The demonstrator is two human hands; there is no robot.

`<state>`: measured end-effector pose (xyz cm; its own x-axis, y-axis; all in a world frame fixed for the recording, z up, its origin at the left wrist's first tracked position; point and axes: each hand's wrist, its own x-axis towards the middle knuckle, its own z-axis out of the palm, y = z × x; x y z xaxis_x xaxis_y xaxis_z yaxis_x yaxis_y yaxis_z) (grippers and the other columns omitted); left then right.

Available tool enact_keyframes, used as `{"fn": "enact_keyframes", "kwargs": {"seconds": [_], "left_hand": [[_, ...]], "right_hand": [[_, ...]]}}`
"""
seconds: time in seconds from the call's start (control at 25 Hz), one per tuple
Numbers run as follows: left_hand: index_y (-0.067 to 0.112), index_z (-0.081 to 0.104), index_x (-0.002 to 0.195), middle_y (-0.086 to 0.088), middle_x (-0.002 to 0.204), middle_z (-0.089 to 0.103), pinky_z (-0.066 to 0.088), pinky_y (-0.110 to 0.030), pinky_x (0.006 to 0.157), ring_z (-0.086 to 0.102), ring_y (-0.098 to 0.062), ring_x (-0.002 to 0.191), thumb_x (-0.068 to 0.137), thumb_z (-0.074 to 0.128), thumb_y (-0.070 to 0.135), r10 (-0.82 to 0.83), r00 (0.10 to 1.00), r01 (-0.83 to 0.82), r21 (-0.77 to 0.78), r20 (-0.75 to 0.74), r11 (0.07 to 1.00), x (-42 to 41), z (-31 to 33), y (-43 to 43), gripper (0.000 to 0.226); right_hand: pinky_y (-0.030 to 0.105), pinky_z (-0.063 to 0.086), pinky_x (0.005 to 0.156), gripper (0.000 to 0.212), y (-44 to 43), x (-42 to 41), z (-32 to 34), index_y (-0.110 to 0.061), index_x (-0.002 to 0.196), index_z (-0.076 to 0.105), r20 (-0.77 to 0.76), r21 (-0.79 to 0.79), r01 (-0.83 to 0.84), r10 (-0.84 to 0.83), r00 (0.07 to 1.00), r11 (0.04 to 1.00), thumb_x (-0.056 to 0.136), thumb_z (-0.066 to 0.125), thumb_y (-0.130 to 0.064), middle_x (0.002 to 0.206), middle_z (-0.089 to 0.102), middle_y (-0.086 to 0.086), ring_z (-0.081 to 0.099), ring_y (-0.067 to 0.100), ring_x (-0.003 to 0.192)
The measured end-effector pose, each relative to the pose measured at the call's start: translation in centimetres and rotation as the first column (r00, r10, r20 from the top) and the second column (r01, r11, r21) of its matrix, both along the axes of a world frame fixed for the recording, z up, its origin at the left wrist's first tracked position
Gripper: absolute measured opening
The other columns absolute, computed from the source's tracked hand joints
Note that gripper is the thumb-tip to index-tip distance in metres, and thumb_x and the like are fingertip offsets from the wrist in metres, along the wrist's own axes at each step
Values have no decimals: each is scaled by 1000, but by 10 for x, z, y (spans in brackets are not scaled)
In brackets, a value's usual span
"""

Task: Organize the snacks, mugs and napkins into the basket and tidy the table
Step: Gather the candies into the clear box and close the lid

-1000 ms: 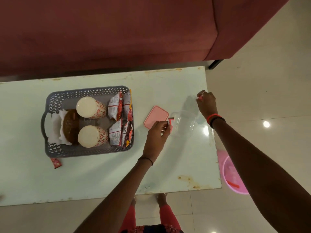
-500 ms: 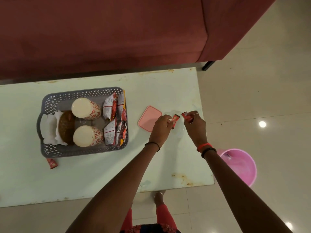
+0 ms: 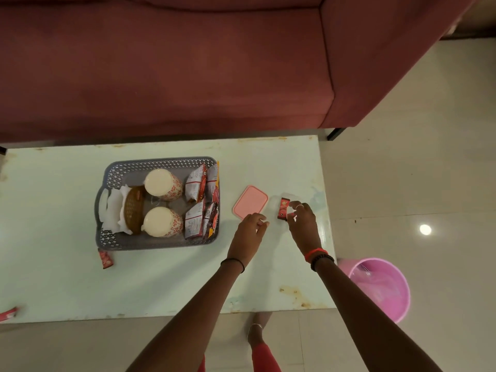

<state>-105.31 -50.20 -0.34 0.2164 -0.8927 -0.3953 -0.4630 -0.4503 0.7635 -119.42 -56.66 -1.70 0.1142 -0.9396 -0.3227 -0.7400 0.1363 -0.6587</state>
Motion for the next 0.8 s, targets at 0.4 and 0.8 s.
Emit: {"fn": "enact_keyframes", "kwargs": {"seconds": [0.4,0.8], "left_hand": [[20,61,105,5,108,65,49,-19,90,59,-5,99,95,46,25,160,986,-157,-54,57,986,77,24,134,18],[13,63,103,-3,104,60,46,-34,89,59,-23,99,91,49,9,511,792,-508,-105,334,855,289,9,304,19]], "right_hand": [[32,48,92,29,113,84,30,-11,119,58,-78,-32,-300,297,952,953,91,49,-8,116,59,6,52,23,113],[38,51,76,17,226,272,22,-7,104,55,-105,35,-572,572,814,820,93,44,-13,101,57,9,53,26,97]]}}
